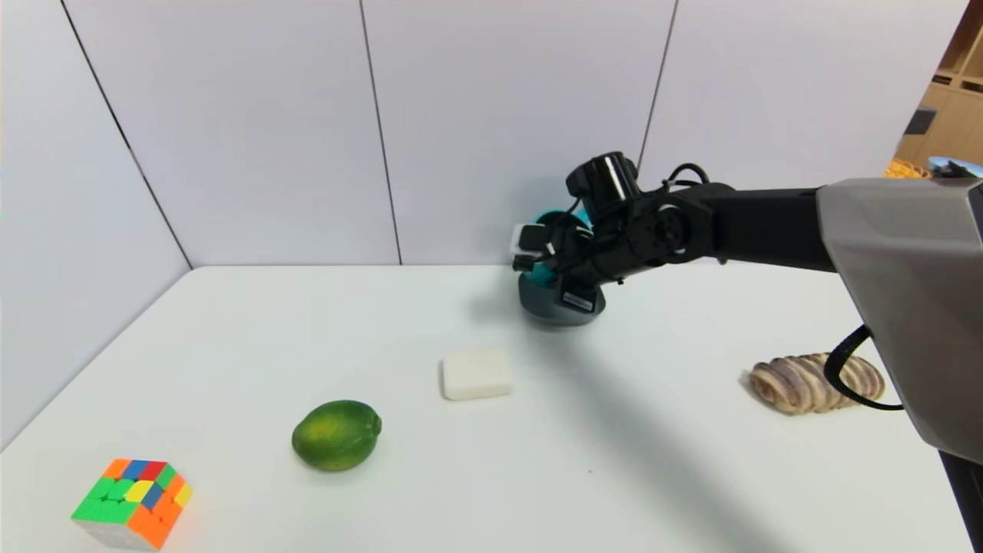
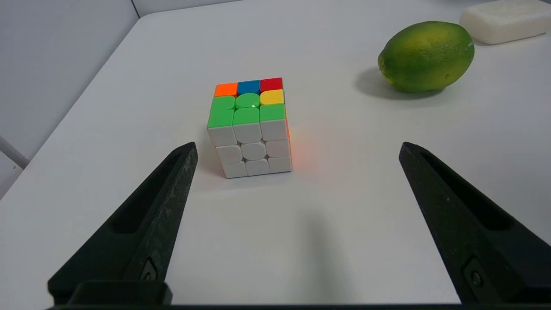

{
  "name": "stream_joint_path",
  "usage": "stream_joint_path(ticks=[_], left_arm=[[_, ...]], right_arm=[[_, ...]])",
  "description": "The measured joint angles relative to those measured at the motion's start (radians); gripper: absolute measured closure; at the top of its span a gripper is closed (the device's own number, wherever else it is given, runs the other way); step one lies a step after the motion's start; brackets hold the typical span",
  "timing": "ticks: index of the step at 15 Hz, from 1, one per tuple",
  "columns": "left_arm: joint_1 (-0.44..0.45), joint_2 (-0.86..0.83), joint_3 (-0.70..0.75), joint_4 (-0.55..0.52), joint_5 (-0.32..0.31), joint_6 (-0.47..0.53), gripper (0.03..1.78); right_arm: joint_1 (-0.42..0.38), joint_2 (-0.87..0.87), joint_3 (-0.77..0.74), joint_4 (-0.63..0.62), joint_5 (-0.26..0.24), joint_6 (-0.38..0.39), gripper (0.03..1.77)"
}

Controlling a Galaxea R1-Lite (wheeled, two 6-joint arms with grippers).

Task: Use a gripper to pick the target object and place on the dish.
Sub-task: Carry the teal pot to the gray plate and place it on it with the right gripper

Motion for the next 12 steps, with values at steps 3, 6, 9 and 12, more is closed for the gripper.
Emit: stream_joint_path(ticks=[3, 6, 9, 12], left_arm=[[0.000, 0.000, 0.000, 0.000, 0.000, 0.000, 0.12], [0.000, 0.000, 0.000, 0.000, 0.000, 0.000, 0.12], [0.000, 0.000, 0.000, 0.000, 0.000, 0.000, 0.12], [0.000, 0.000, 0.000, 0.000, 0.000, 0.000, 0.12]], right_arm=[[-0.006, 0.017, 0.000, 0.001, -0.001, 0.000, 1.70], [-0.007, 0.023, 0.000, 0.023, -0.001, -0.003, 1.70], [-0.006, 0.024, -0.001, 0.029, -0.021, -0.004, 1.70], [-0.002, 0.023, -0.002, 0.049, -0.037, -0.005, 1.70]])
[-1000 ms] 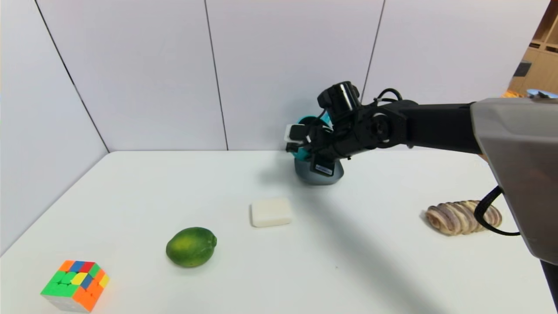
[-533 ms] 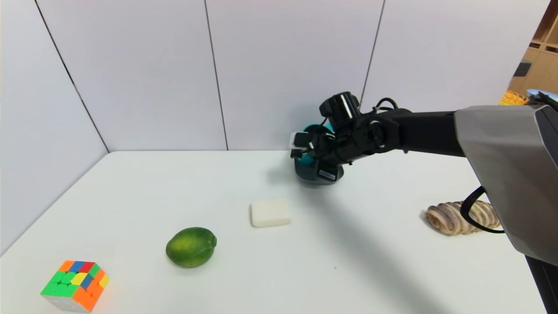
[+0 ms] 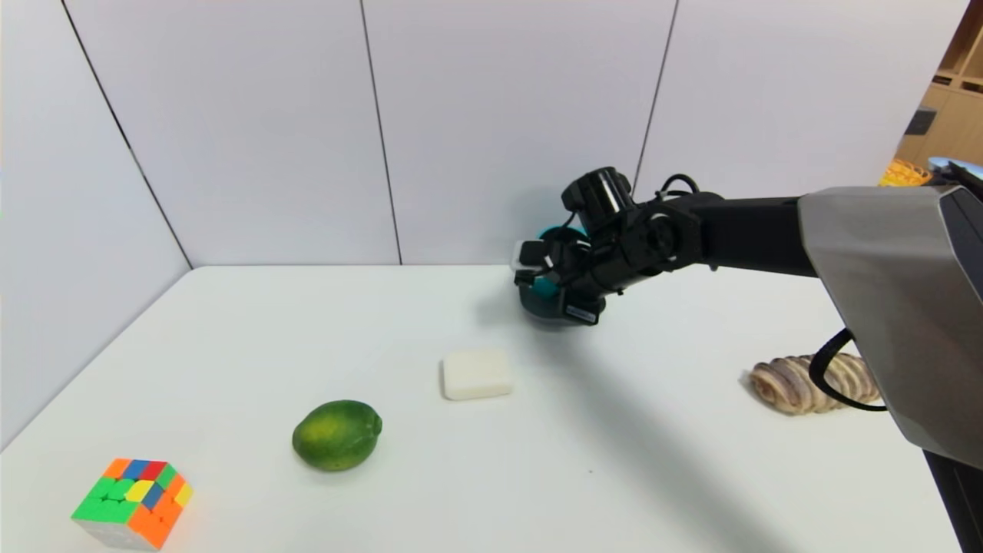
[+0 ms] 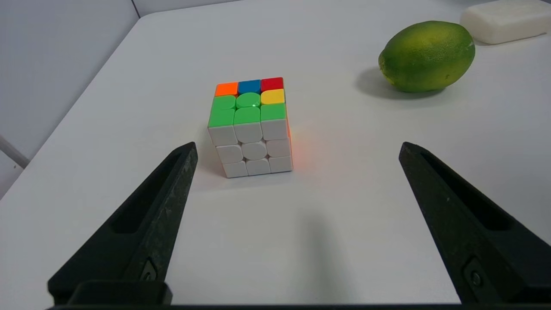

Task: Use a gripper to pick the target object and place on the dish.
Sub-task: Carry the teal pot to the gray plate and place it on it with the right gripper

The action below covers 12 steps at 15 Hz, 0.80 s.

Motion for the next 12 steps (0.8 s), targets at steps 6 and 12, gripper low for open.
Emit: stream_joint_path(ticks=[6, 12], left_arm=[[0.000, 0.000, 0.000, 0.000, 0.000, 0.000, 0.12], [0.000, 0.000, 0.000, 0.000, 0.000, 0.000, 0.12]], right_arm=[[0.002, -0.005, 0.000, 0.031, -0.003, 0.000, 1.25], [0.003, -0.048, 0.002, 0.081, -0.001, 0.003, 0.62]])
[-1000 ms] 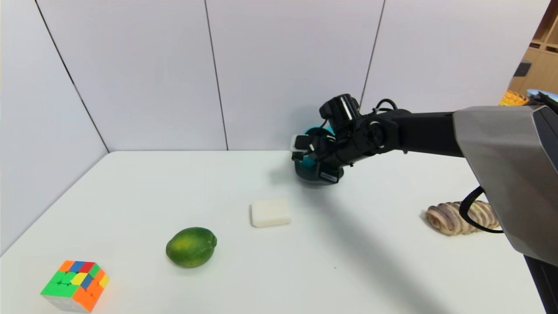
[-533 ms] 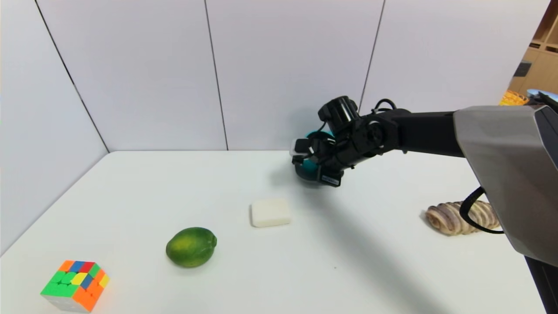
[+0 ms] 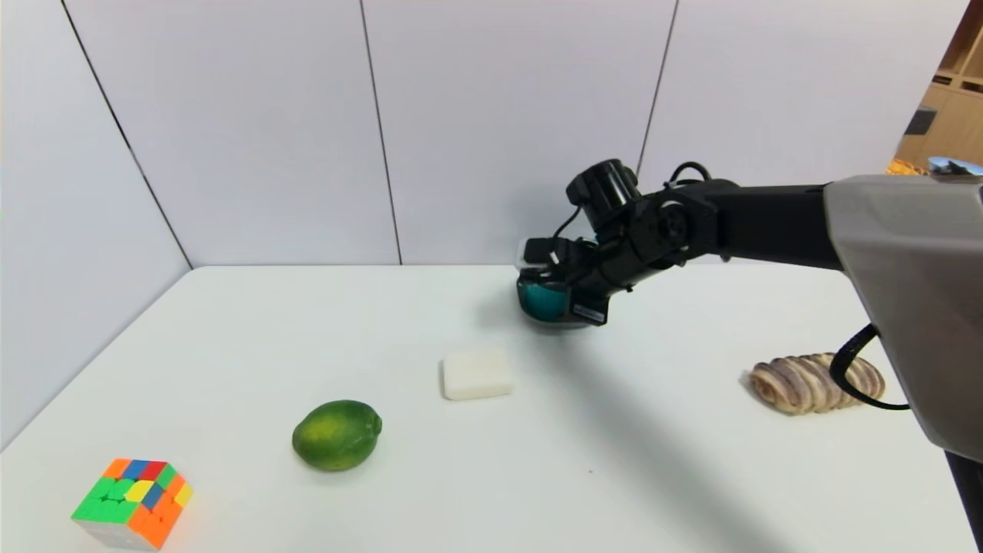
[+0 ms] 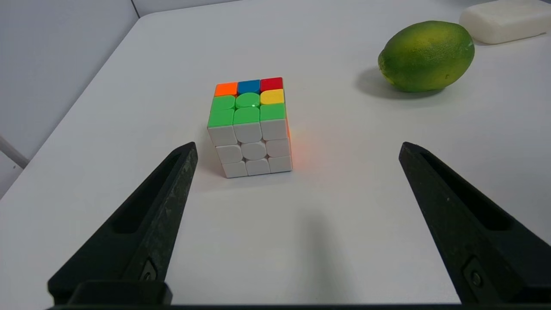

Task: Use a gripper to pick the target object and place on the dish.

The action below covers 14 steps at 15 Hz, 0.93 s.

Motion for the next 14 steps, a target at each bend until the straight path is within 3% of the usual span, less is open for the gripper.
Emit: stream_joint_path(ticks=[6, 9, 14], left_arm=[[0.000, 0.000, 0.000, 0.000, 0.000, 0.000, 0.12], [0.000, 0.000, 0.000, 0.000, 0.000, 0.000, 0.12], [0.000, 0.000, 0.000, 0.000, 0.000, 0.000, 0.12]], right_arm=[[-0.033, -0.269, 0.103, 0.042, 0.003, 0.055, 0.34], [-0.076, -0.499, 0.304, 0.039, 0.006, 0.181, 0.26], [-0.199, -0.916, 0.806, -0.065, 0.005, 0.432, 0.18]])
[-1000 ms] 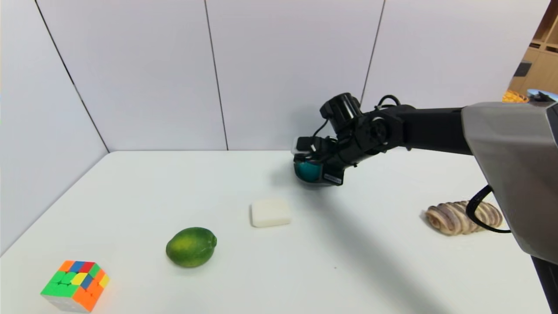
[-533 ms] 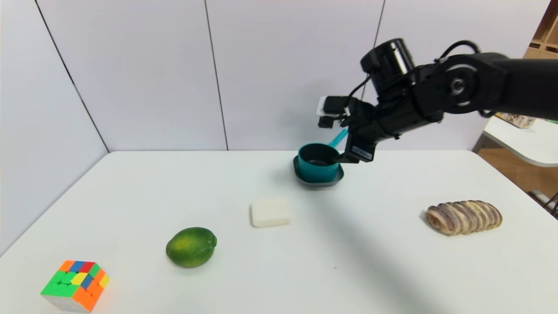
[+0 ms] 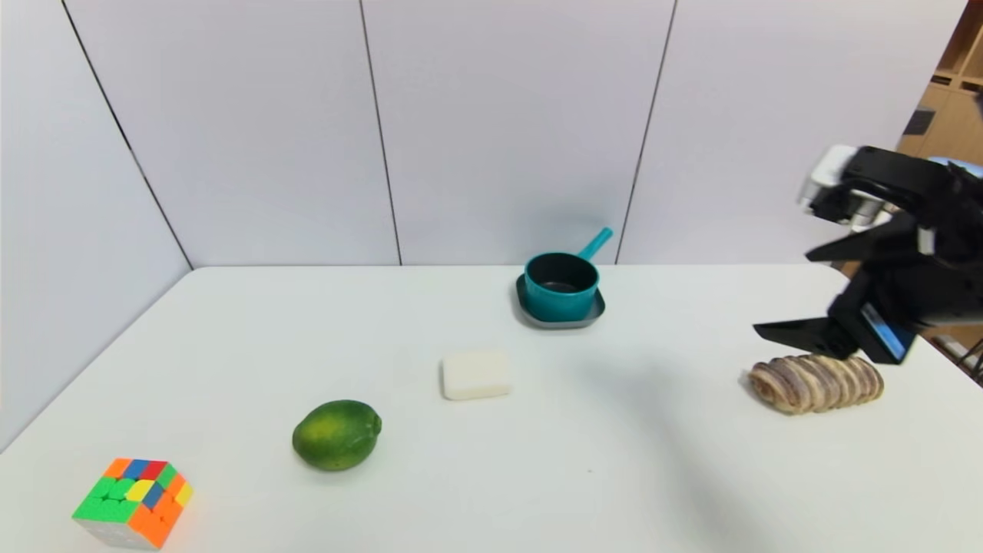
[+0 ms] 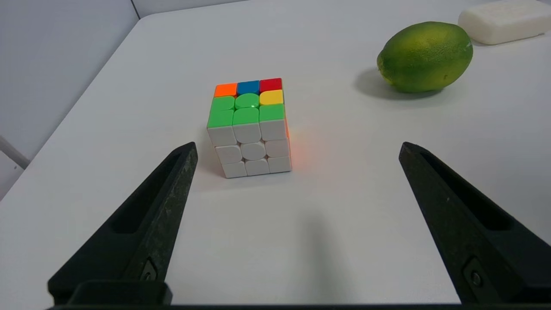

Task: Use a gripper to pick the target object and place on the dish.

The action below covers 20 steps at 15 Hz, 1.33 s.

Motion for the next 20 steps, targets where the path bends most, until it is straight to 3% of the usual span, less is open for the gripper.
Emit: stream_joint_path(ticks=[5, 9, 16, 18, 20], left_arm=[[0.000, 0.000, 0.000, 0.000, 0.000, 0.000, 0.12], [0.000, 0.000, 0.000, 0.000, 0.000, 0.000, 0.12], [0.000, 0.000, 0.000, 0.000, 0.000, 0.000, 0.12], [0.000, 0.000, 0.000, 0.000, -0.001, 0.000, 0.12], [0.000, 0.000, 0.000, 0.000, 0.000, 0.000, 0.12]], right_arm=[[-0.134, -0.421, 0.493, -0.273, -0.004, 0.179, 0.14], [-0.203, -0.711, 0.772, -0.493, -0.005, 0.238, 0.12], [-0.226, -1.037, 1.051, -0.635, -0.001, 0.390, 0.11], [-0.237, -1.074, 1.108, -0.704, 0.005, 0.398, 0.11], [-0.254, -1.117, 1.140, -0.697, 0.027, 0.399, 0.11]])
